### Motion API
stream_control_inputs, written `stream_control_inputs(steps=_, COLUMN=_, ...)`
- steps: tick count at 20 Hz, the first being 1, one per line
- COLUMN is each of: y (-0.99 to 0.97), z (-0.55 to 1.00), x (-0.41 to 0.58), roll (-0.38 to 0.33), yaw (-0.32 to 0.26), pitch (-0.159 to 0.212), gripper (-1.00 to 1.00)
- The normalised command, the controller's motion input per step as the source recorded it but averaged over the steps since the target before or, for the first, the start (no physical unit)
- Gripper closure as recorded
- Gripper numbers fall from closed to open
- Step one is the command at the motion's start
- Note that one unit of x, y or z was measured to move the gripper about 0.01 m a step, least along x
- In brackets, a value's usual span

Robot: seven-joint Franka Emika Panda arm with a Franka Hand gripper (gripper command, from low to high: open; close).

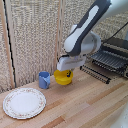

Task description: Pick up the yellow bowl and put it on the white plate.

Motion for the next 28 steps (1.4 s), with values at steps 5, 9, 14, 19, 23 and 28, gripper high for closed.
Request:
stream_control_inputs(steps=5, y=0.87, z=0.22, x=0.474, roll=0.001, yaw=0.009, pitch=0.065, gripper=1.0)
stream_control_inputs(steps=9, y=0.9, z=0.1, x=0.452, roll=0.0, yaw=0.0, pitch=0.05, gripper=1.0)
stream_control_inputs(steps=14, y=0.89, z=0.01, x=0.423, roll=-0.016, yaw=0.0, pitch=0.043, gripper=1.0)
stream_control_inputs(steps=19, y=0.69, z=-0.26, x=0.415, roll=-0.07, yaw=0.001, pitch=0.032, gripper=1.0)
stream_control_inputs(steps=23, y=0.4, z=-0.4, x=0.364, roll=-0.078, yaw=0.001, pitch=0.016, gripper=1.0)
stream_control_inputs(steps=28, y=0.32, z=-0.34, x=0.25, roll=-0.08, yaw=0.004, pitch=0.029, gripper=1.0)
